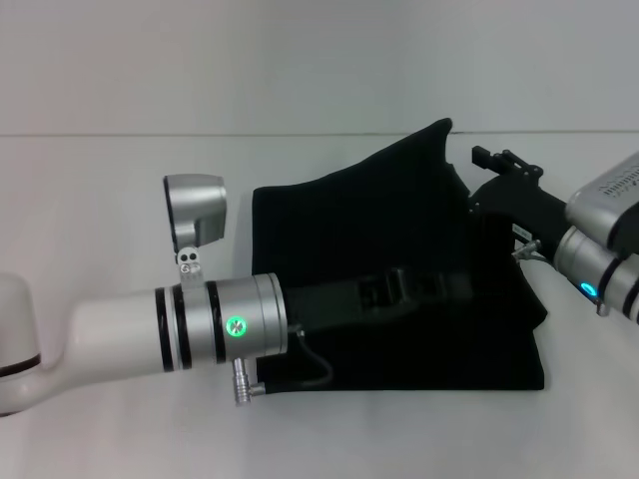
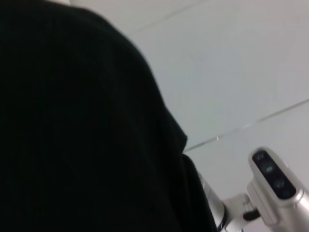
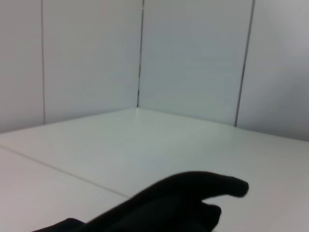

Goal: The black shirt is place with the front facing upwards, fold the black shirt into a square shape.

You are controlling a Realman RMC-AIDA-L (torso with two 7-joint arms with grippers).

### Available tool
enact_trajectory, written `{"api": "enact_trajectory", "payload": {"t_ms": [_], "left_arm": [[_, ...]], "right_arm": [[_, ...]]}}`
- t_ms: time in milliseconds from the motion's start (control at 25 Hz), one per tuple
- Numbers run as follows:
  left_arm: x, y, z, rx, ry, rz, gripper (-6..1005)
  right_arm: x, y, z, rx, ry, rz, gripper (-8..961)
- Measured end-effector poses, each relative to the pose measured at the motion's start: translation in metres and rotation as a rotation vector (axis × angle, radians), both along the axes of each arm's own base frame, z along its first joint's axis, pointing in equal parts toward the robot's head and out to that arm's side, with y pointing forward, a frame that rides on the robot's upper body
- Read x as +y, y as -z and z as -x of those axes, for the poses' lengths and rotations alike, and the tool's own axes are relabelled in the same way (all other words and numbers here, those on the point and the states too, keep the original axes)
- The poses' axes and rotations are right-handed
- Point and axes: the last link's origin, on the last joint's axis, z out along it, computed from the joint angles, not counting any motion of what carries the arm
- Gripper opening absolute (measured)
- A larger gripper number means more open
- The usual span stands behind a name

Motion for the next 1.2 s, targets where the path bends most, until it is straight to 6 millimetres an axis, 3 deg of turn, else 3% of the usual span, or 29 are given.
{"api": "enact_trajectory", "payload": {"t_ms": [320,800,1160,1200], "left_arm": [[-0.008,0.018,-0.009,0.065,0.053,0.073,41],[0.001,0.044,0.003,0.214,-0.067,0.025,48],[-0.003,0.043,0.003,0.166,-0.096,0.032,53],[-0.005,0.042,0.002,0.152,-0.089,0.039,87]], "right_arm": [[-0.012,-0.010,-0.019,0.061,0.046,-0.047,827],[-0.025,-0.023,-0.044,0.104,0.135,-0.118,827],[-0.036,-0.037,-0.066,0.185,0.234,-0.210,827],[-0.037,-0.038,-0.068,0.191,0.242,-0.217,827]]}}
